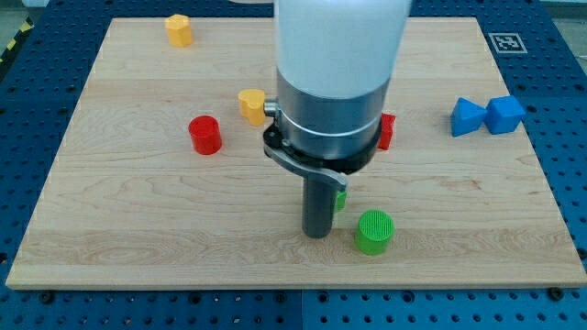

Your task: Nudge the green circle a bit right

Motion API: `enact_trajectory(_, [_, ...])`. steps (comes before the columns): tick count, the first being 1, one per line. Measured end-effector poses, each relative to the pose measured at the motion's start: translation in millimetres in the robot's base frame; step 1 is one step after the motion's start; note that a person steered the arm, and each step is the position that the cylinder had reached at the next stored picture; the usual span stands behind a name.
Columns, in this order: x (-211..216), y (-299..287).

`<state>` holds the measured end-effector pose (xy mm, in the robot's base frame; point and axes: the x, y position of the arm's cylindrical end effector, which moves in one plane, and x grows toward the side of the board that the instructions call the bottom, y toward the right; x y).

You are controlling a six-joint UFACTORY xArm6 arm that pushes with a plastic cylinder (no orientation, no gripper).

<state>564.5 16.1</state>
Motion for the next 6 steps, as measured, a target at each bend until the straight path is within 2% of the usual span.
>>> enact_trajectory(1, [-14.9,-3.6])
enact_trajectory(3, [10.0,4.1])
enact_trajectory(5, [9.6,59.0])
enact_trajectory(6, [-6.4,70.2])
